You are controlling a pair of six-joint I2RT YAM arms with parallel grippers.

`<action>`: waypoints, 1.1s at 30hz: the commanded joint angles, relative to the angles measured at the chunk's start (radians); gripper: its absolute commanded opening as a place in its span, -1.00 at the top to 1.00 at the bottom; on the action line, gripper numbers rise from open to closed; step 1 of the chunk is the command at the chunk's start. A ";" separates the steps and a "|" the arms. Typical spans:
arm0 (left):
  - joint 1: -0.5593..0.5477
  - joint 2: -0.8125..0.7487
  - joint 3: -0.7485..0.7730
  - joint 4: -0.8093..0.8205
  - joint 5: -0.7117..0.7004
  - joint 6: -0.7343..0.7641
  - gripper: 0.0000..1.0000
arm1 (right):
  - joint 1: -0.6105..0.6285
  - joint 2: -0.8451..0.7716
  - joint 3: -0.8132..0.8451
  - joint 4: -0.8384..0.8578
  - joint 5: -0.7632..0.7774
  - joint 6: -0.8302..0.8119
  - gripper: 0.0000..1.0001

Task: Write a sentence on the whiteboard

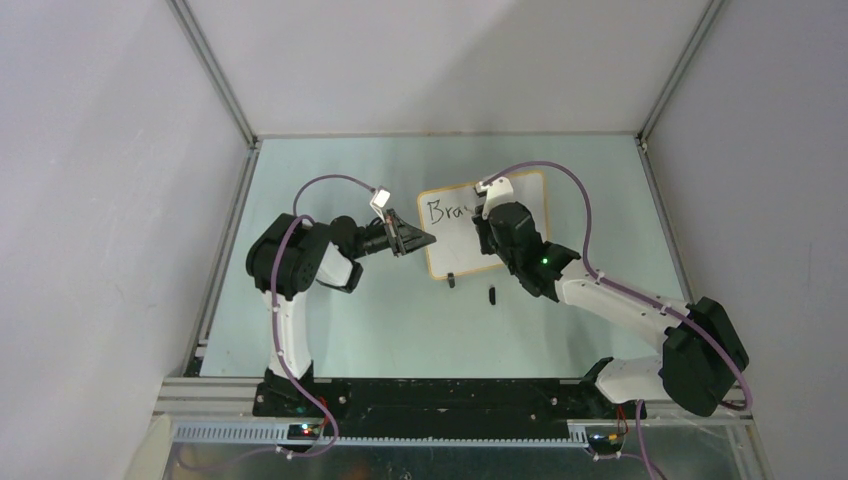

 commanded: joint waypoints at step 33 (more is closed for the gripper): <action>-0.001 -0.034 -0.013 0.036 0.037 0.025 1.00 | -0.020 0.007 0.066 0.005 0.052 -0.007 1.00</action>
